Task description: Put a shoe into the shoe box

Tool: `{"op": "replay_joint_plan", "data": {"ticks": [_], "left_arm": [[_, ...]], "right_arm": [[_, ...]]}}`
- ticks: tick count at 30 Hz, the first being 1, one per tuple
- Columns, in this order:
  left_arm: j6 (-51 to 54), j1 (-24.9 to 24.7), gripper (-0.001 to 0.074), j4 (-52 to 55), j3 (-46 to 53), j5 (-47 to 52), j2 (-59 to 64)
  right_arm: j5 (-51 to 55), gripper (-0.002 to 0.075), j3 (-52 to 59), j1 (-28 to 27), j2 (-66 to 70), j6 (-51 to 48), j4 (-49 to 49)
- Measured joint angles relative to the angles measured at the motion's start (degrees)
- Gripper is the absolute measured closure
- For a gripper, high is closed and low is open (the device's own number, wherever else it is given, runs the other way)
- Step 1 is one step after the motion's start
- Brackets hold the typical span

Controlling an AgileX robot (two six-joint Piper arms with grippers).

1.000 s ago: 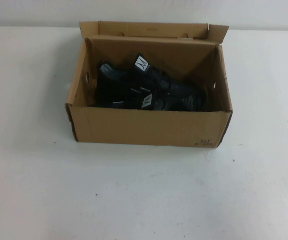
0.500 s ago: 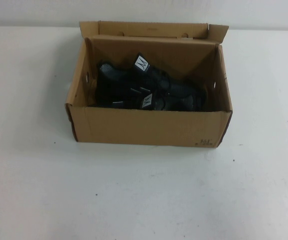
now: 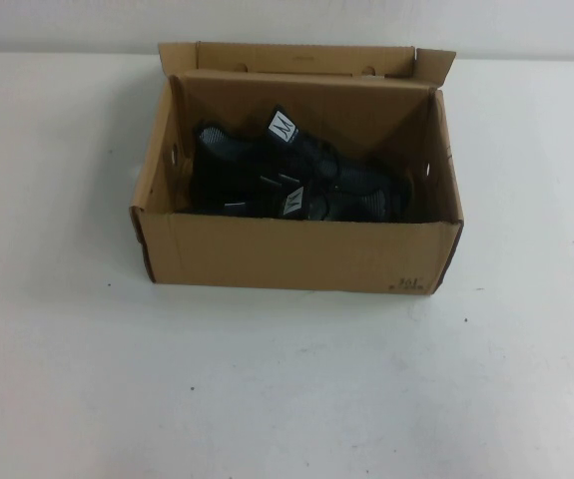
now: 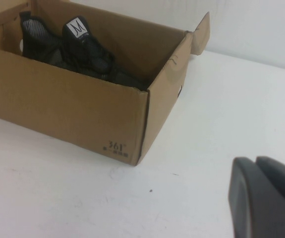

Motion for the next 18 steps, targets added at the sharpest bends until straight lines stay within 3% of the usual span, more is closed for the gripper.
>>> {"op": "replay_joint_plan", "data": {"ticks": [12,18], "left_arm": [[0.0,0.0,0.0736,0.0,0.0,0.0,0.0],[0.0,0.0,0.0736,-0.1,0.0,0.0,0.0]], "right_arm": [[-0.8,0.0743,0.5,-0.5,-2.5,0.0,-0.2],[-12.8,0.0743,9.0,-8.4,-7.2,0.0,4.1]]}}
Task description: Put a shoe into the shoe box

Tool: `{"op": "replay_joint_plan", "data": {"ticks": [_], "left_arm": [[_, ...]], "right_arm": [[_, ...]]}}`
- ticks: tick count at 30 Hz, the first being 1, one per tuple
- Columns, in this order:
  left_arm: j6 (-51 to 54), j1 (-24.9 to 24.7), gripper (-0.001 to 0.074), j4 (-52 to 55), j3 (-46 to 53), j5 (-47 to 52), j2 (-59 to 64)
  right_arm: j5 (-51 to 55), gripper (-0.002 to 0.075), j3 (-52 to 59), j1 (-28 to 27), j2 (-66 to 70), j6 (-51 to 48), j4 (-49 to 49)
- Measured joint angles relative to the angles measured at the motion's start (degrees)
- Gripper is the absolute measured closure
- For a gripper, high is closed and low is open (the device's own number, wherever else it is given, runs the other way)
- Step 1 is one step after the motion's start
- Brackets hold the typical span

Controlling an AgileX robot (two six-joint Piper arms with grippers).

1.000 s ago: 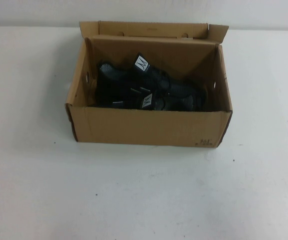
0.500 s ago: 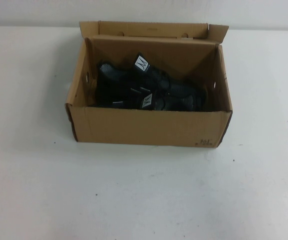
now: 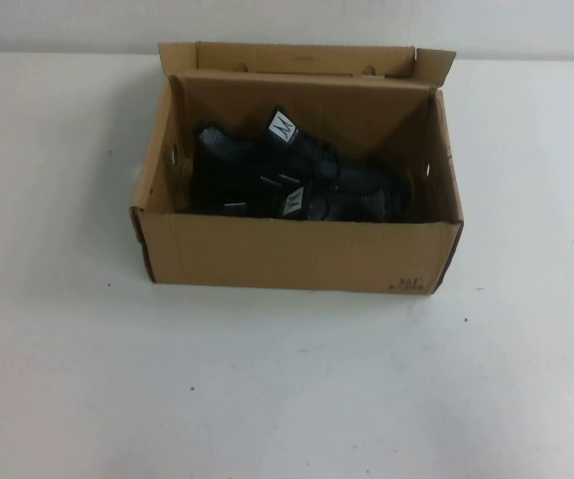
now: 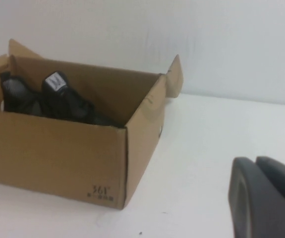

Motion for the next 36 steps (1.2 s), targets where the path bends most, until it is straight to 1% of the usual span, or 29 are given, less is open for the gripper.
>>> {"op": "replay_joint_plan", "data": {"ticks": [3,6,9,12,16,18,36], "left_arm": [[0.0,0.0,0.0736,0.0,0.0,0.0,0.0],[0.0,0.0,0.0736,0.0,0.0,0.0,0.0],[0.0,0.0,0.0736,0.0,0.0,0.0,0.0],[0.0,0.0,0.0736,0.0,0.0,0.0,0.0],[0.0,0.0,0.0736,0.0,0.0,0.0,0.0],[0.0,0.0,0.0736,0.0,0.0,0.0,0.0],[0.0,0.0,0.0736,0.0,0.0,0.0,0.0]], "right_arm": [[-6.0,0.0743,6.1,-5.0,-3.1,0.0,1.7],[-7.6,0.0743,8.9,-9.1,-5.7,0.0,2.3],[-5.4,0.0743,9.1,-12.0,-7.7,0.1,2.6],[-0.1,0.0743,9.2,-14.0,-7.9,0.1,2.8],[9.3,0.0743,9.2,-14.4,-7.9,0.1,3.2],[12.0,0.0743,9.3,-14.4,-7.9,0.1,3.3],[12.8,0.0743,9.3,-14.4,-7.9,0.1,3.4]]}}
